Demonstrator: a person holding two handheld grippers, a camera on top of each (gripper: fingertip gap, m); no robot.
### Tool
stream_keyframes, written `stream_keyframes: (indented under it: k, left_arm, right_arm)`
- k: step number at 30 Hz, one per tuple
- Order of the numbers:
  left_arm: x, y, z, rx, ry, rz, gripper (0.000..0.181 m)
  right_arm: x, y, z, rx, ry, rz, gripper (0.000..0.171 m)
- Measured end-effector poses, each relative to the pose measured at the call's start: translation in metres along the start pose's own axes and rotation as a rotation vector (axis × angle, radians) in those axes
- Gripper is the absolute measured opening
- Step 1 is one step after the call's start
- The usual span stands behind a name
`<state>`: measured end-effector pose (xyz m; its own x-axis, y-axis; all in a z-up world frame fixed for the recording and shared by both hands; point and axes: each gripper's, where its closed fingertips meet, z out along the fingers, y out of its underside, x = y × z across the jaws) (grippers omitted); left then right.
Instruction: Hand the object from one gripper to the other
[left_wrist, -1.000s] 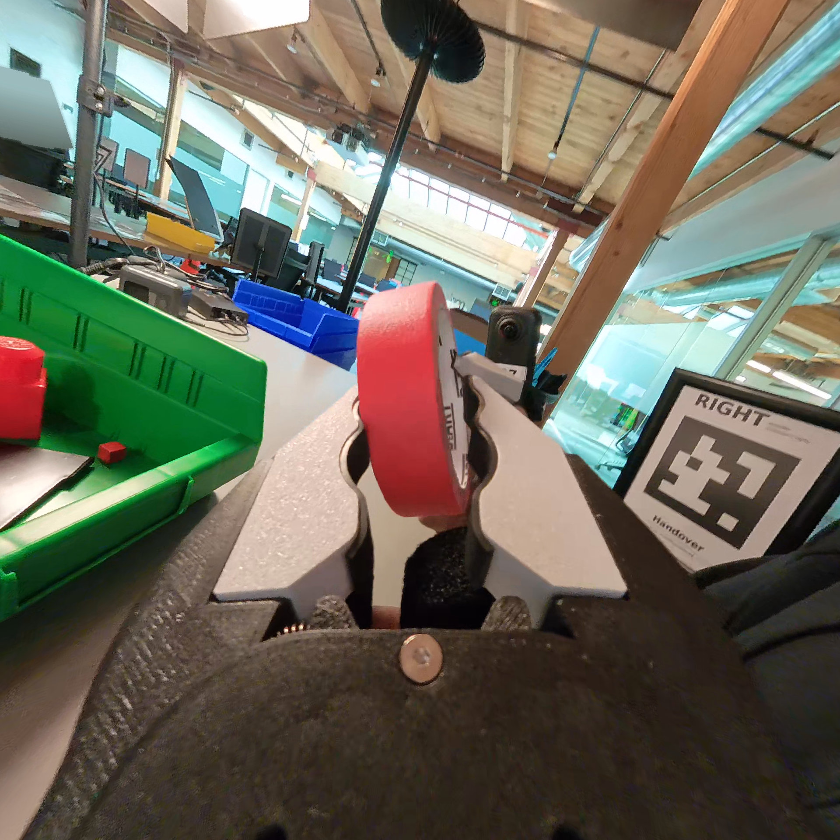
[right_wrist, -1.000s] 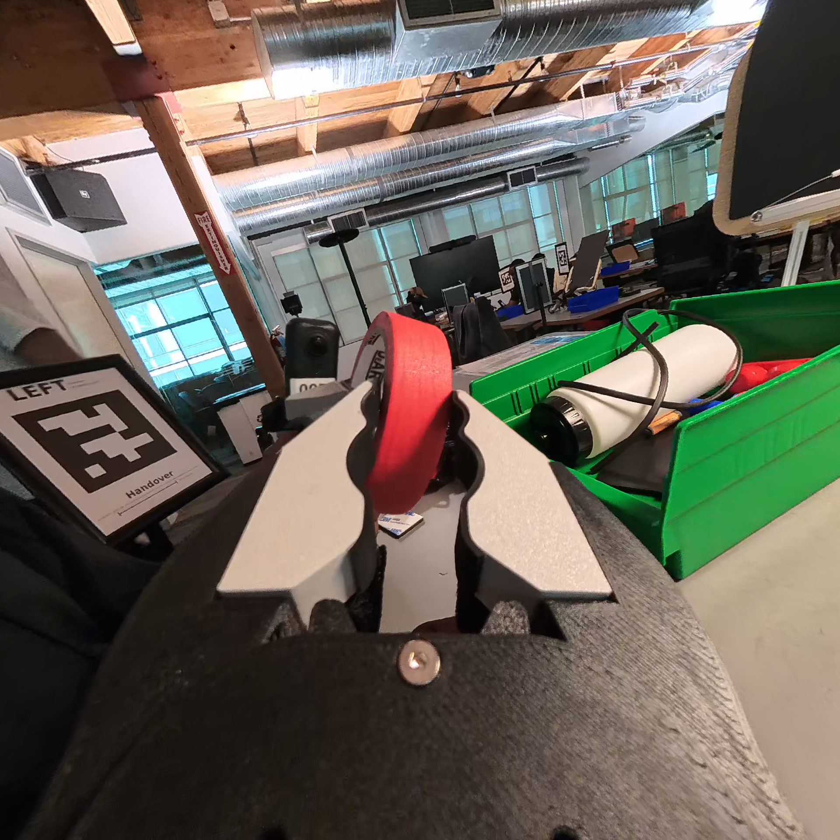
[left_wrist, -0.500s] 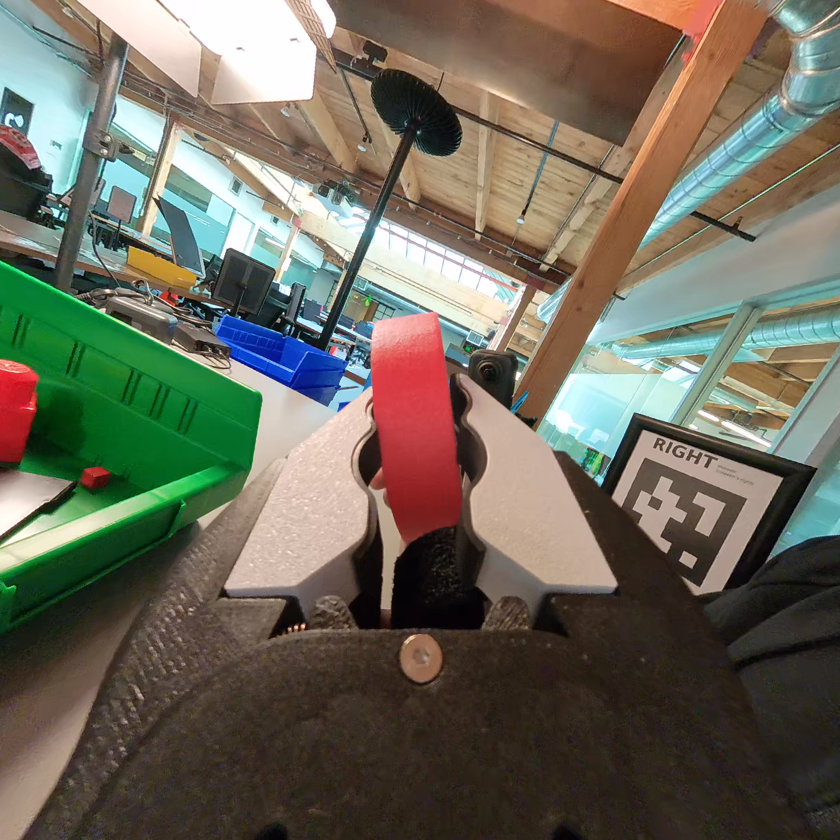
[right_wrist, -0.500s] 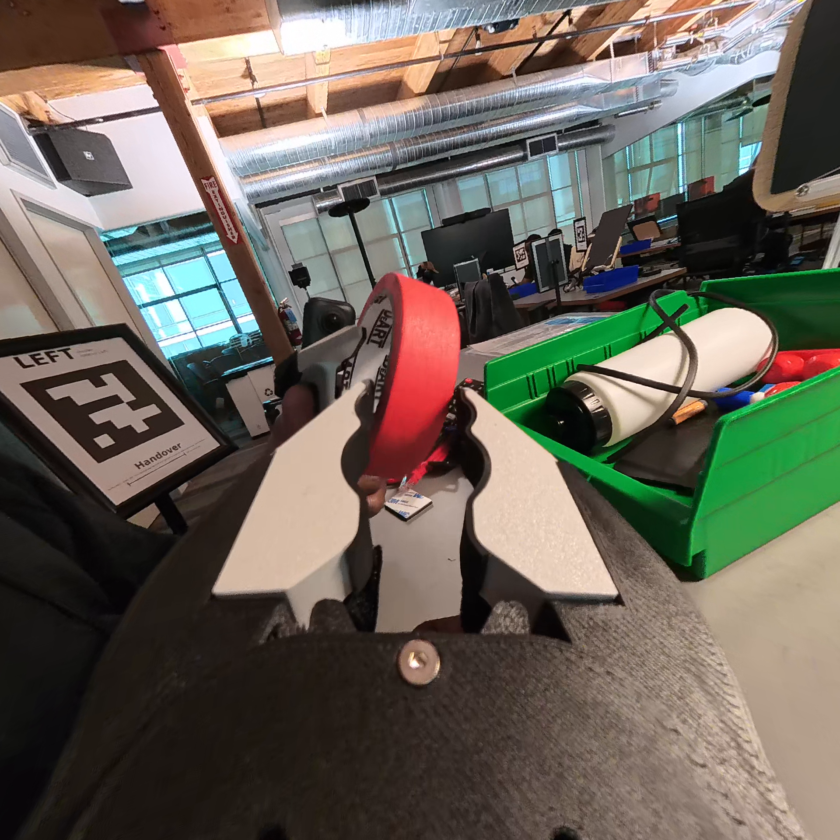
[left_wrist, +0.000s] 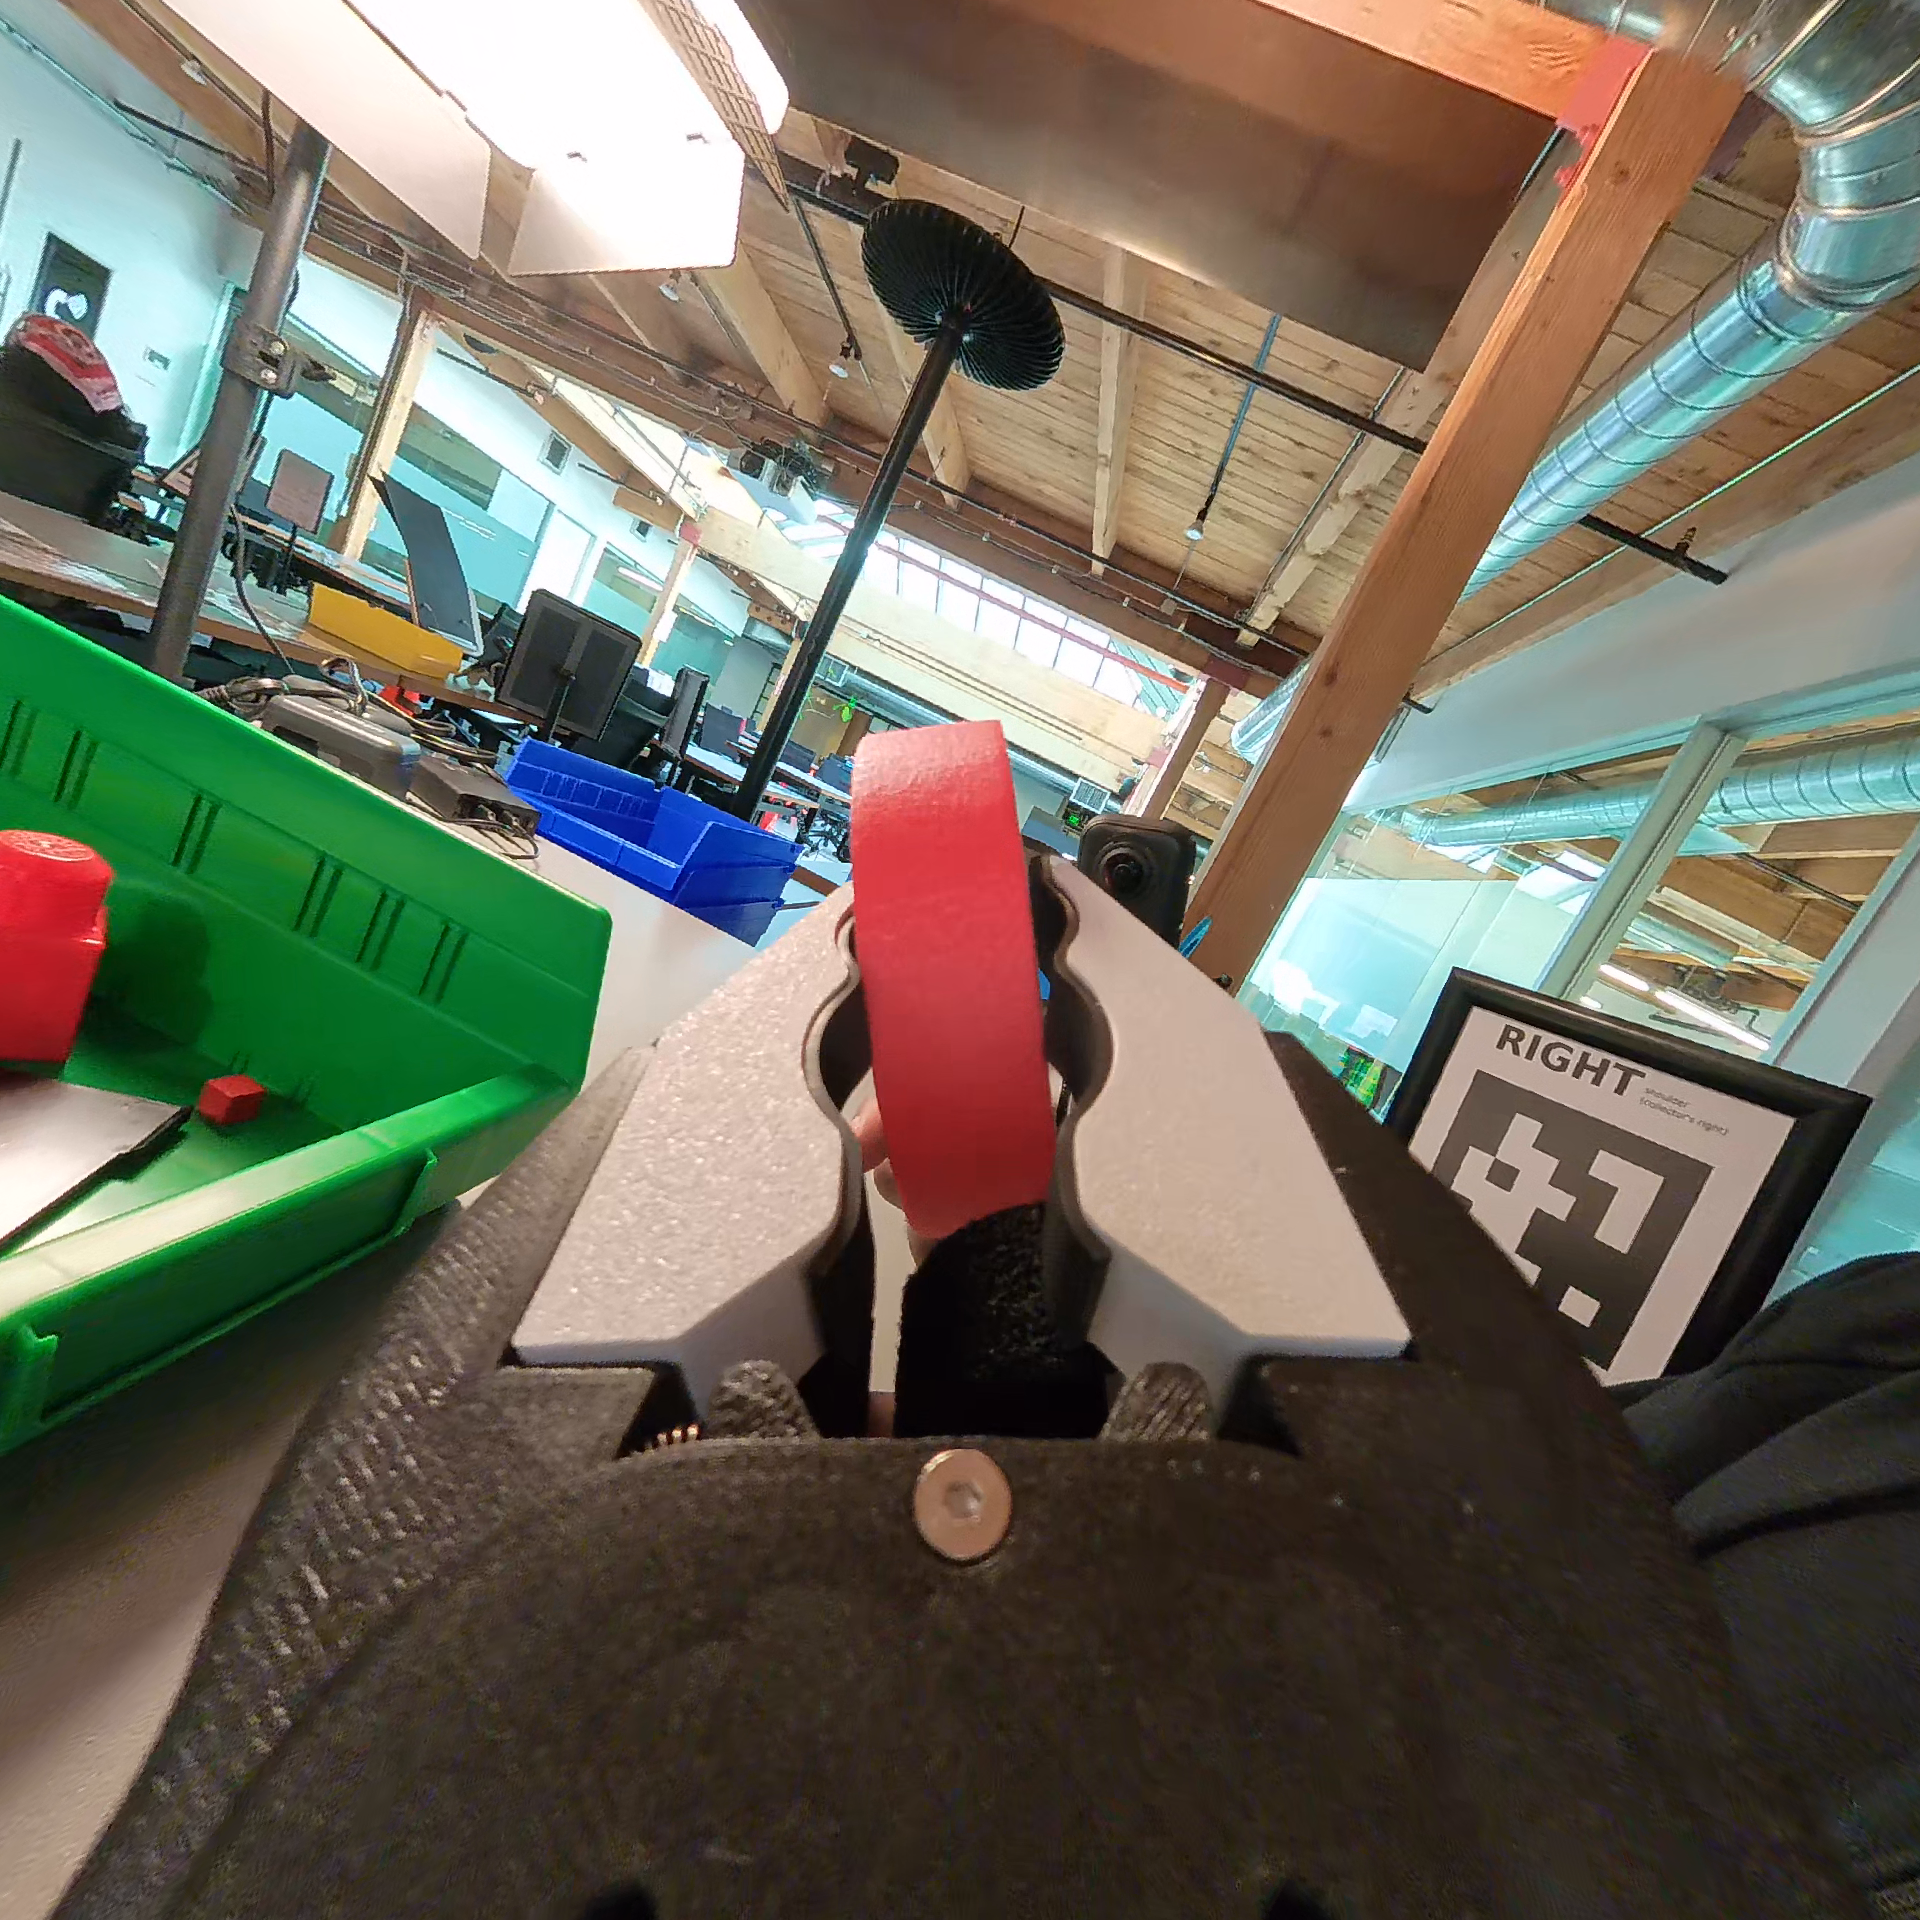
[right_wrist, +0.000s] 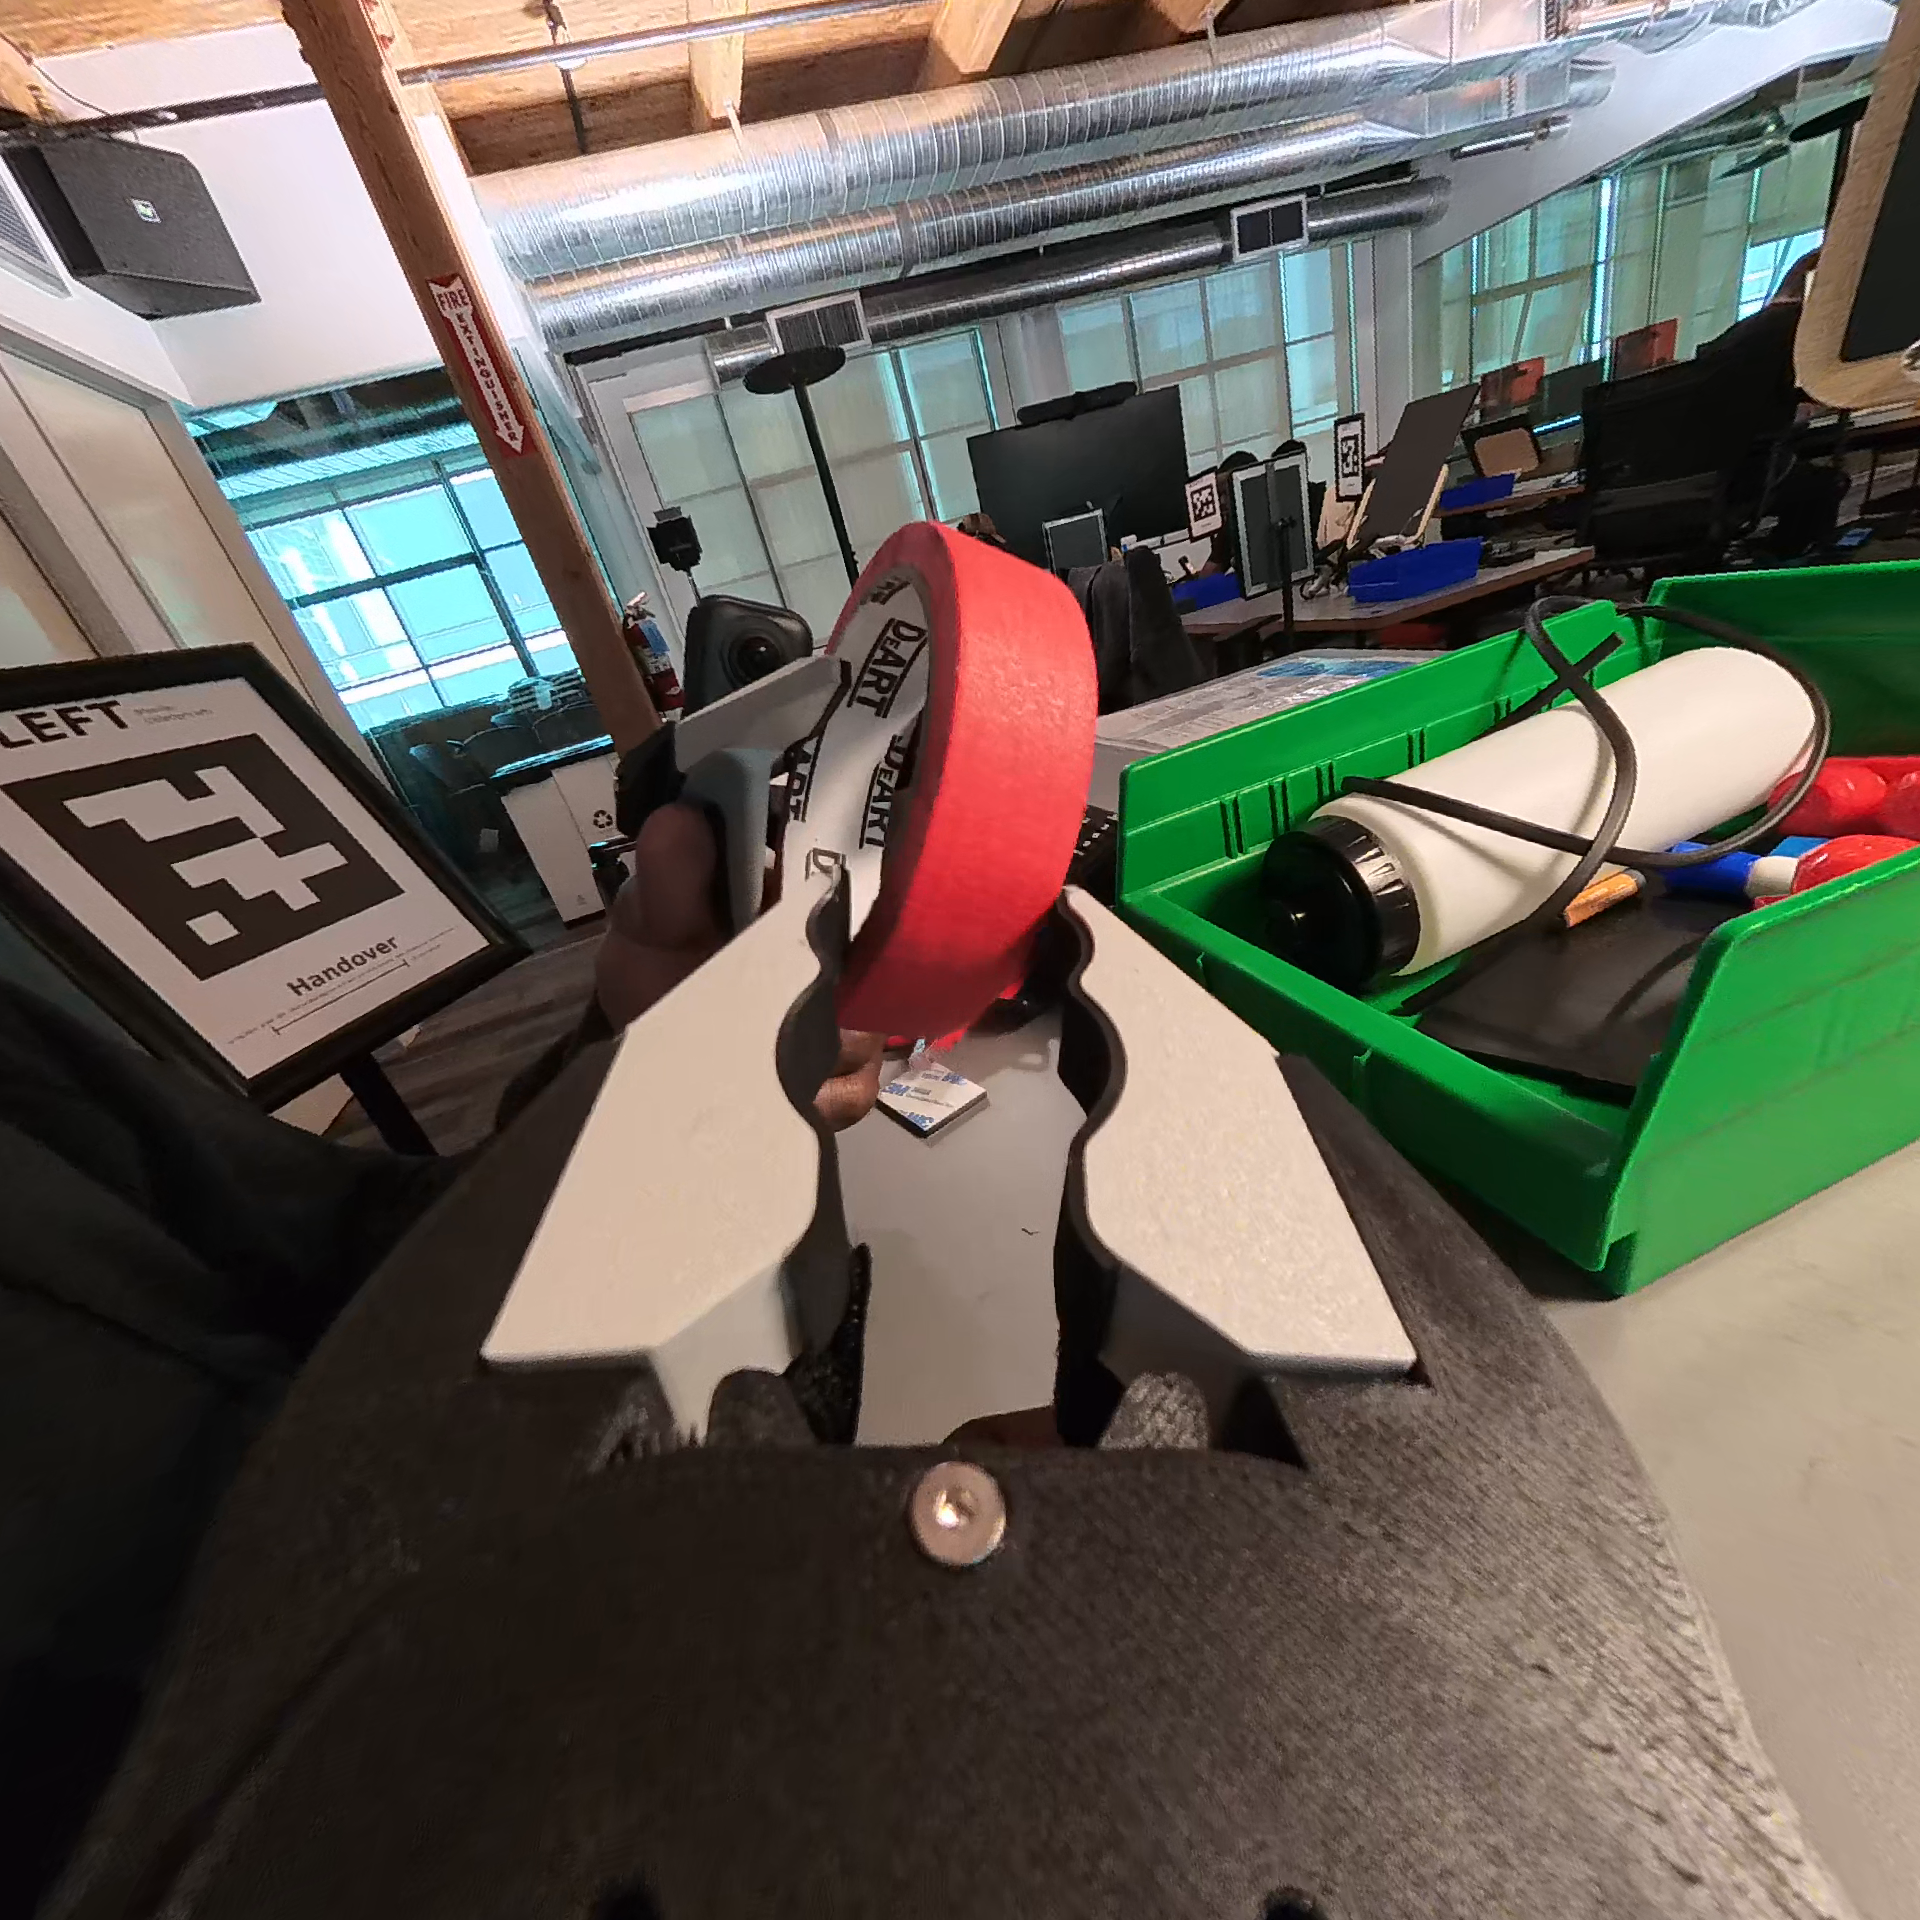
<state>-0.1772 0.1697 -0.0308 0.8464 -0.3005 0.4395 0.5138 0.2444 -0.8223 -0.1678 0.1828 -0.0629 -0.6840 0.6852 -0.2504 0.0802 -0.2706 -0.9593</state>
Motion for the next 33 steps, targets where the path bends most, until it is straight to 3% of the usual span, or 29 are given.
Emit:
stream_keyframes:
  k: [33]
  left_arm:
    - [-0.009, -0.003, -0.001, 0.02, -0.041, -0.017, 0.029]
  right_arm:
    - [0.019, 0.025, 0.007, -0.149, 0.157, -0.129, 0.04]
